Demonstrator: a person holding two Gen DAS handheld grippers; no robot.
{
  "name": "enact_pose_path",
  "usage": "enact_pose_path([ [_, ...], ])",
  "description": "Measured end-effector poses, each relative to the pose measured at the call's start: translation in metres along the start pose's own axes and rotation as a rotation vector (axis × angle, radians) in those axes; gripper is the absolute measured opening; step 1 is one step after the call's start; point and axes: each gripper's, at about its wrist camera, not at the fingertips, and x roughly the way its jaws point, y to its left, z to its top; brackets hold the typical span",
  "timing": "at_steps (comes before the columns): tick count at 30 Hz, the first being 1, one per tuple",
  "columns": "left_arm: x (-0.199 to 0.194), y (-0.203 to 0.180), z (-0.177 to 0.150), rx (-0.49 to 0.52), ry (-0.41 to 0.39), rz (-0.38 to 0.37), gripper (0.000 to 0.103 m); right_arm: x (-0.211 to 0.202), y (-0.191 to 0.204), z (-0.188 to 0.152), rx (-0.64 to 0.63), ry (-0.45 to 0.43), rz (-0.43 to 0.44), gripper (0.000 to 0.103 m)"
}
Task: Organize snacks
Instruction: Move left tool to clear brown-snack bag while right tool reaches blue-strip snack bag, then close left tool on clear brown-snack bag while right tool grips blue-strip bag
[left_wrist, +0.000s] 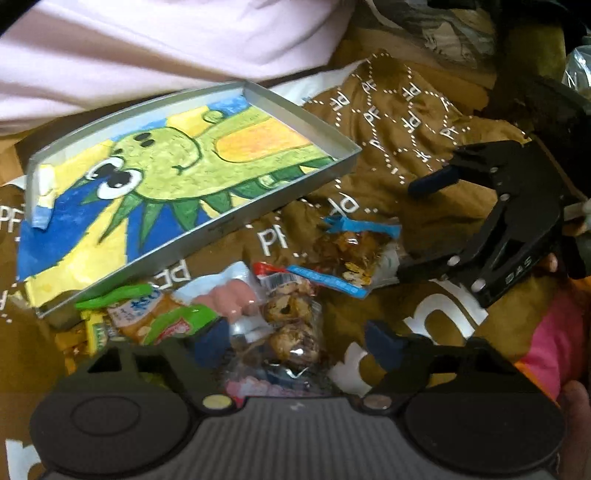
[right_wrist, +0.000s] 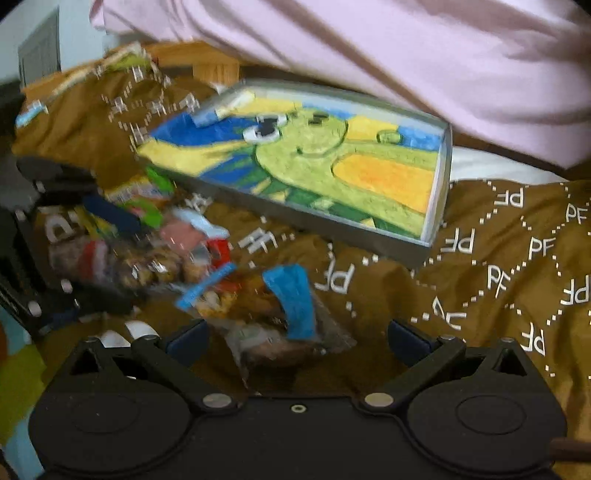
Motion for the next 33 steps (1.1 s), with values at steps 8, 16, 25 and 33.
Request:
enact_pose_path([
  [8,0.012,0.003,0.005,-0.029,0.044,0.009,0.062,0.002,0.006,-0.001,-0.074,-0.006,-0.033,0.102],
  [16,0.029,0.003,0.017,-0.051,0.104,0.060,0.051,0.003,0.014,0.001,-0.151,-0.032,-0.058,0.101],
  [25,0.027,0.004,0.021,-0.093,0.128,0.090,0.044,0.016,0.027,0.003,-0.238,-0.053,-0.041,0.090],
  [33,0.026,0.002,0.019,-0.117,0.111,0.105,0.044,0.027,0.047,-0.002,-0.420,-0.101,-0.089,0.085],
])
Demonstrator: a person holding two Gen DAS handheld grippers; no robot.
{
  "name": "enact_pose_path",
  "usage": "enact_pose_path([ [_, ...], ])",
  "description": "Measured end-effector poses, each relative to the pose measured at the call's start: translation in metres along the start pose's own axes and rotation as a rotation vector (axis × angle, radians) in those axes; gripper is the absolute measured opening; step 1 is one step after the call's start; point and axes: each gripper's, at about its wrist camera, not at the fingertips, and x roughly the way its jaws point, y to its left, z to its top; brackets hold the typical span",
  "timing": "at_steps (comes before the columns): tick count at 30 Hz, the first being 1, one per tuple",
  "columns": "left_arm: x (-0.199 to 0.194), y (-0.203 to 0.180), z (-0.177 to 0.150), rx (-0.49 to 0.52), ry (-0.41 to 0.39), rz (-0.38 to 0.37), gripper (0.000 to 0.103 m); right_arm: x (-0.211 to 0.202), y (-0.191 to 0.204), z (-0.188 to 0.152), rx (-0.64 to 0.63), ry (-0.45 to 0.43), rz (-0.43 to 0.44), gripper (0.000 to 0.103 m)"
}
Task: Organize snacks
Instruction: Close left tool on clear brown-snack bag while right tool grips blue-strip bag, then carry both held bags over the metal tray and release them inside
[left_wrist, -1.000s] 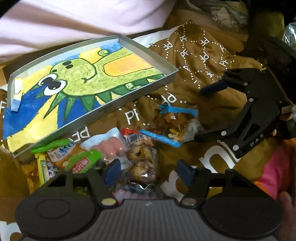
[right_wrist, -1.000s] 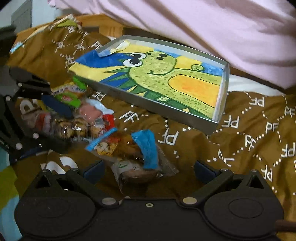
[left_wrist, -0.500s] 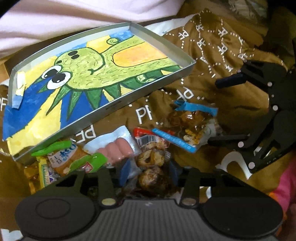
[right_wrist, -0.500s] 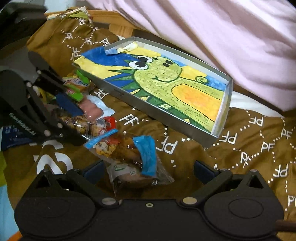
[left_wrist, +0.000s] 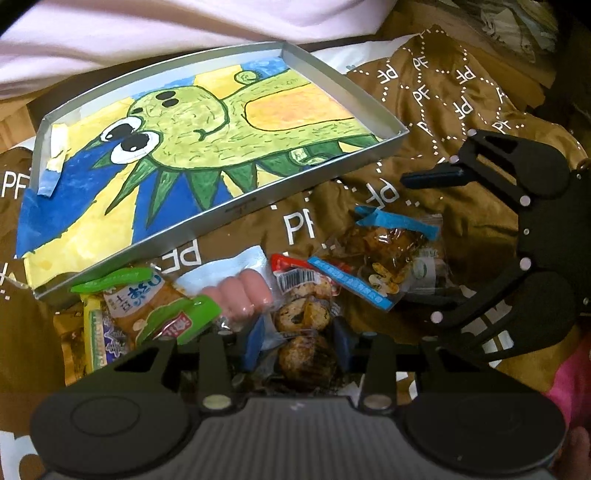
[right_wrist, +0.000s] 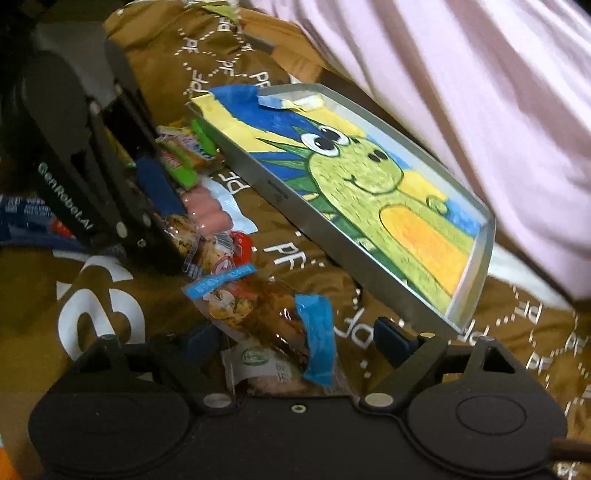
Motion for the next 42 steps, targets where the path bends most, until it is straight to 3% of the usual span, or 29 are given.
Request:
enact_pose_path([
  [5,-0.002,-0.003,-0.002,-0.009,-0.013,0.015,0.043,0.003,0.003,0.001,-0.009,0.016,0.043,0.059],
  [16,-0.013,0.001,-0.006,-0.119,-0.030,0.008,0.041,-0.005,-0.008,0.002,0.096,-0.014,0.041,0.024],
  [22,-0.021,0.010,-0.011,-0.214,-0.050,-0.003,0.040,-0.009,-0.014,0.003,0.143,-0.034,0.039,0.022],
  [26,-0.036,0.017,-0.013,-0.283,-0.087,0.015,0.040,-0.017,-0.028,0.006,0.266,-0.059,0.078,0.021],
  [37,-0.098,0.032,0.005,-0.377,-0.290,0.060,0.040,-0.051,-0.067,0.012,0.699,-0.214,0.335,0.021],
  [42,-0.114,0.038,0.012,-0.398,-0.356,0.071,0.040,-0.065,-0.065,0.022,0.755,-0.290,0.414,0.021],
])
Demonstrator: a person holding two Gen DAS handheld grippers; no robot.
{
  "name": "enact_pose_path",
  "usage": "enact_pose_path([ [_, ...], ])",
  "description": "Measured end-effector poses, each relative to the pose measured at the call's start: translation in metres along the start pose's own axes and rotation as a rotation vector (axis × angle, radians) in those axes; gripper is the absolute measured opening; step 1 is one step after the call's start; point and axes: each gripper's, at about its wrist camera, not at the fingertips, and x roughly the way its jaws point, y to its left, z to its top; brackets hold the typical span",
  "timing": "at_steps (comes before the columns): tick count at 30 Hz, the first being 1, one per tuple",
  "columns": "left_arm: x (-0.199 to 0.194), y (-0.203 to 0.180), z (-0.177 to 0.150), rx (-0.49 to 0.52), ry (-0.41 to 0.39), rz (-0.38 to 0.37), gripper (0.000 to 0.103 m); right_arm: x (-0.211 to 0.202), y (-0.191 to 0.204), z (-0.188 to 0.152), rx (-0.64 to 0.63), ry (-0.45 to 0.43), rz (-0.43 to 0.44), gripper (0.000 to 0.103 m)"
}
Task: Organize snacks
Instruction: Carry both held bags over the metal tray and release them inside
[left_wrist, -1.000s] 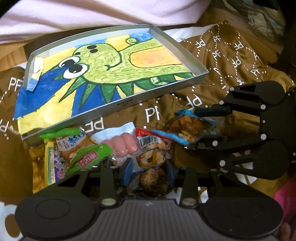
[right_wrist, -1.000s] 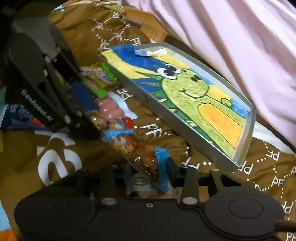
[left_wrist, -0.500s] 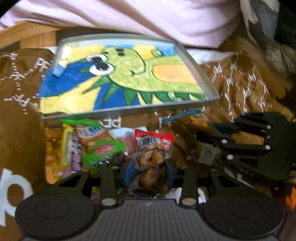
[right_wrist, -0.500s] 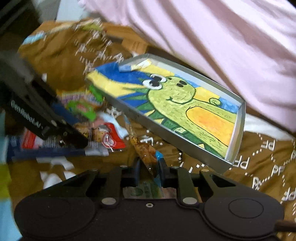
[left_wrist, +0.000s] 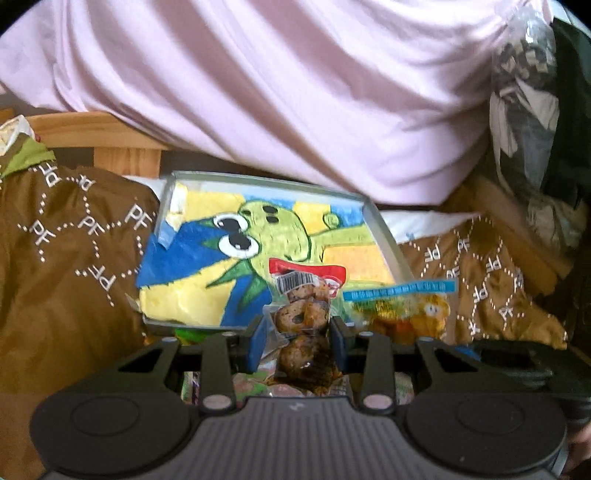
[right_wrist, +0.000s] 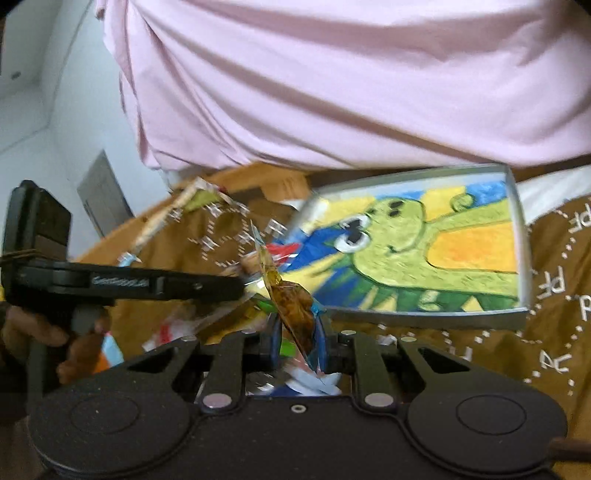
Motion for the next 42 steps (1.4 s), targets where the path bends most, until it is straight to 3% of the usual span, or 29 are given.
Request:
enact_pose_path([
  [15,0.008,0.024,0.031,-0.072,-0.089,0.039,0.040,-0.015,-0.015,0.016,0.278,-0.099,0.220,0.021],
  [24,0.043,0.028,0.057,-0.101,-0.157,0.001,0.040,0.000,-0.029,0.037,0.315,-0.144,0.226,0.021],
  [33,0.083,0.065,0.062,-0.176,-0.228,-0.001,0.040,0.035,-0.051,0.052,0.406,-0.156,0.230,0.021],
  [42,0.110,0.090,0.055,-0.145,-0.207,0.012,0.040,0.078,-0.066,0.054,0.424,-0.110,0.137,0.021],
])
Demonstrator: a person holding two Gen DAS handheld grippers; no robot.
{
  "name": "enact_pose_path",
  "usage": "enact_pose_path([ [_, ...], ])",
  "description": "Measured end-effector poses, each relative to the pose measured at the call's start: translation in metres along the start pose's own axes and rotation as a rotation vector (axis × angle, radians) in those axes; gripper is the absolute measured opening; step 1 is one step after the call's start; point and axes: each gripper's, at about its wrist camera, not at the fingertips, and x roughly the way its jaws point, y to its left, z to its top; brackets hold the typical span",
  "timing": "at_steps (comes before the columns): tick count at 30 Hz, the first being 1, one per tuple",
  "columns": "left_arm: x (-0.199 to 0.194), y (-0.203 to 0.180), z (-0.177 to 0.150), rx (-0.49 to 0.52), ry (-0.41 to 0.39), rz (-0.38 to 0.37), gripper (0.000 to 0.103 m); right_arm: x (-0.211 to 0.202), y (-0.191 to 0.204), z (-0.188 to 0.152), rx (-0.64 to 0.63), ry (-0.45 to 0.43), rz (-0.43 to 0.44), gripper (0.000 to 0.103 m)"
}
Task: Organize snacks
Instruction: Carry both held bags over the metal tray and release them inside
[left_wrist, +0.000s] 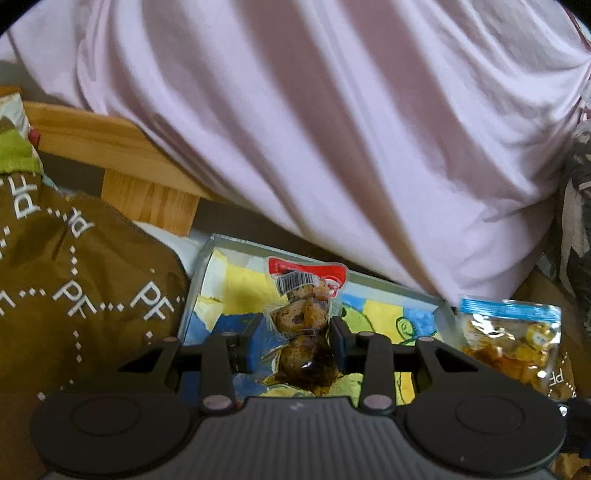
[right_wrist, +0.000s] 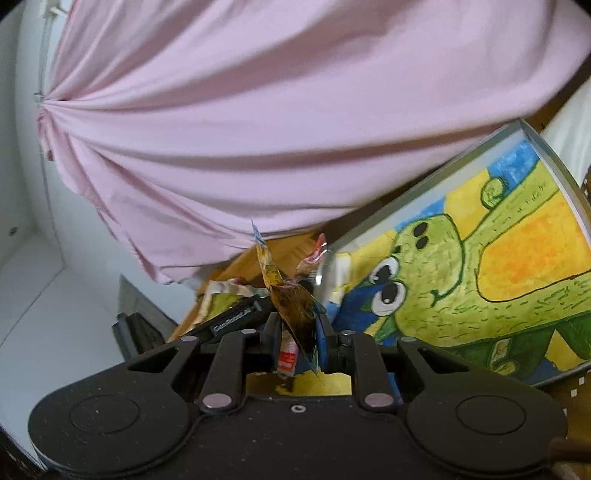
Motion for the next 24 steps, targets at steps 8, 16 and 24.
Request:
enact_pose_path([
  [8,0.011,0.007,-0.009,0.025,0.025,-0.017,0.040,0.026,-0.013,-0.004,0.010,0.036,-0.075,0.021],
  [16,0.031,0.030,-0.018,-0.045,0.073,-0.033,0.041,0.041,-0.022,-0.007,0.036,0.057,-0.114,0.021],
  [24,0.035,0.029,-0.024,-0.017,0.087,-0.022,0.041,0.049,-0.022,-0.012,-0.008,0.071,-0.185,0.021],
])
